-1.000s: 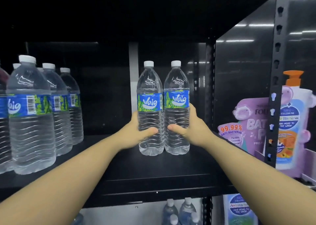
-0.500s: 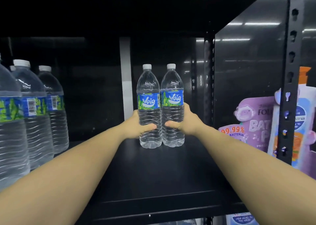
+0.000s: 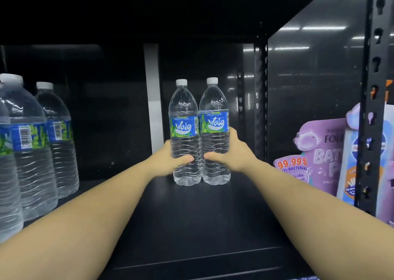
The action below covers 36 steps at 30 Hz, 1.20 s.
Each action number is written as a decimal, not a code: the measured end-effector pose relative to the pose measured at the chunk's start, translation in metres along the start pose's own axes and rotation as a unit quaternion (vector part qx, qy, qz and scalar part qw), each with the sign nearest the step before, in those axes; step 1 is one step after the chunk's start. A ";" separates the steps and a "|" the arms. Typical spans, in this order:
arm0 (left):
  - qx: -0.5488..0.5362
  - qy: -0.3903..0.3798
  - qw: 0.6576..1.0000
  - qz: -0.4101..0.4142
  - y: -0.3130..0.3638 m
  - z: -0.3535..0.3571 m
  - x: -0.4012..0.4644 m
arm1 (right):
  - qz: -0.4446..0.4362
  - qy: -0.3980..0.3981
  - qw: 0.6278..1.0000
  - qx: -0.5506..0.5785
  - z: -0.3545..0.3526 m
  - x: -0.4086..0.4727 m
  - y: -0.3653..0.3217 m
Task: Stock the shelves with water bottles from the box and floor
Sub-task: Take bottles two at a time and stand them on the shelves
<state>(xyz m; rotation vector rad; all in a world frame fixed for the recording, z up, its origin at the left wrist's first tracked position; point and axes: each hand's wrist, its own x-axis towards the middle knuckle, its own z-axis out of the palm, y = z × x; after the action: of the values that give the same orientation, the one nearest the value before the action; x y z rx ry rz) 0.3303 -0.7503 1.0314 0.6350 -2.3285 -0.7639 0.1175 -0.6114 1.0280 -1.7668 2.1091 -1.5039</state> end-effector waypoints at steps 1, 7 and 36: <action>-0.001 0.004 1.000 -0.007 0.001 0.000 -0.001 | 0.002 0.002 1.000 -0.002 0.000 0.000 0.000; 0.016 -0.017 0.998 -0.062 0.010 0.000 -0.010 | 0.038 -0.010 0.999 -0.034 -0.002 -0.006 -0.006; 0.340 0.036 0.935 -0.092 0.076 -0.030 -0.289 | -0.069 -0.115 0.963 -0.235 0.013 -0.228 -0.133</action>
<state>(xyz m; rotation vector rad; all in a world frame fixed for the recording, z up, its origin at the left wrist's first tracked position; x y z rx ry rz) 0.5357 -0.5351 0.9881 1.1631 -2.4703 0.0287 0.3082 -0.4339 0.9849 -2.1424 2.3981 -0.7945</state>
